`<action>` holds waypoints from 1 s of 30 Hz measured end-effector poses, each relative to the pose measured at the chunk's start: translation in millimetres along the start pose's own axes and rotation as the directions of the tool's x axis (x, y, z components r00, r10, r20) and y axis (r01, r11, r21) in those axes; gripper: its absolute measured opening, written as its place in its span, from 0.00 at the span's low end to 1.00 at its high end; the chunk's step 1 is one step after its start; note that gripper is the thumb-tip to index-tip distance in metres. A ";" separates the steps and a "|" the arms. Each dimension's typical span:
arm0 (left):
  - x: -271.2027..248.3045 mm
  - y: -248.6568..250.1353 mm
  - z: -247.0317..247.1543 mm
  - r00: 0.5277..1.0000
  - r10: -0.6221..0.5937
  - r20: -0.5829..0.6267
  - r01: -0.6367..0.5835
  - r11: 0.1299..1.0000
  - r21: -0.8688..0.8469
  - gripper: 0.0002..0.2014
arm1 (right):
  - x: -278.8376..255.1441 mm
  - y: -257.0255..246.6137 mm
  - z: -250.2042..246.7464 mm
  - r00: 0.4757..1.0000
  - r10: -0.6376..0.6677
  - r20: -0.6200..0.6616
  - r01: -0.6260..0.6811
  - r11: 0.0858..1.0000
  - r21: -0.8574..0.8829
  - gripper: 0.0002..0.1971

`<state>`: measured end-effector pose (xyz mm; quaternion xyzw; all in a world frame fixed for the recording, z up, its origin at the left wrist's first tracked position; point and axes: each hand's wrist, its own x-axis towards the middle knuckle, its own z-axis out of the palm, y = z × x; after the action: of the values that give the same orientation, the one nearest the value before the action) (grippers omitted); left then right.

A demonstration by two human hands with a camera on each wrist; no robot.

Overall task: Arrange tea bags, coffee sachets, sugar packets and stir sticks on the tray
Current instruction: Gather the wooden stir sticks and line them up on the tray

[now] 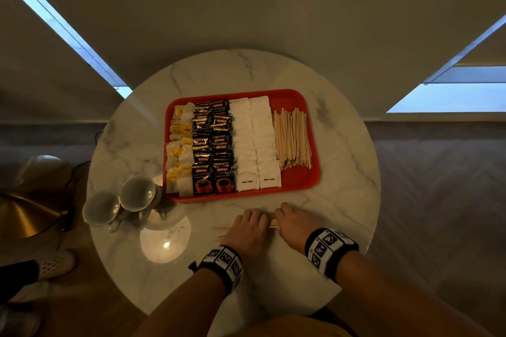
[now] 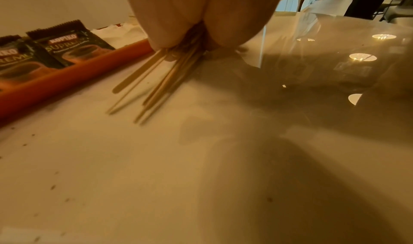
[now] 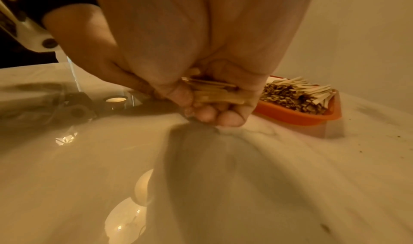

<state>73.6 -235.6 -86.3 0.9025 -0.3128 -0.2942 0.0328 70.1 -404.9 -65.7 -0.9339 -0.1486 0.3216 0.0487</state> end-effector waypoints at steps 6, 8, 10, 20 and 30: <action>0.9 -5.8 -6.2 0.998 0.007 -0.065 -0.015 0.993 -0.116 0.18 | -4.1 0.5 -18.4 0.997 0.001 -0.080 0.002 0.999 0.033 0.14; 1.4 -7.5 -9.9 0.996 -0.008 -0.094 -0.006 0.989 -0.146 0.17 | -5.6 0.0 -26.8 0.994 -0.010 -0.106 0.012 1.000 0.013 0.15; 0.7 -9.1 -13.8 0.997 -0.012 -0.075 0.000 0.986 -0.165 0.19 | -6.3 0.2 -35.0 0.995 -0.026 -0.095 0.026 1.000 -0.002 0.16; -4.4 -16.7 -34.4 0.998 -0.053 0.032 0.060 0.963 -0.263 0.15 | -8.2 13.0 -56.6 0.998 -0.022 -0.062 0.019 0.998 -0.054 0.10; -15.4 -37.3 -49.6 0.924 -0.355 -0.141 0.216 0.791 -0.573 0.09 | -7.1 38.4 -52.9 0.893 0.222 -0.391 -0.118 0.955 0.273 0.06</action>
<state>111.6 -202.8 -46.6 0.9209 -0.0684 -0.2607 0.2816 106.7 -443.3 -27.0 -0.9773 -0.0115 0.1332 0.1642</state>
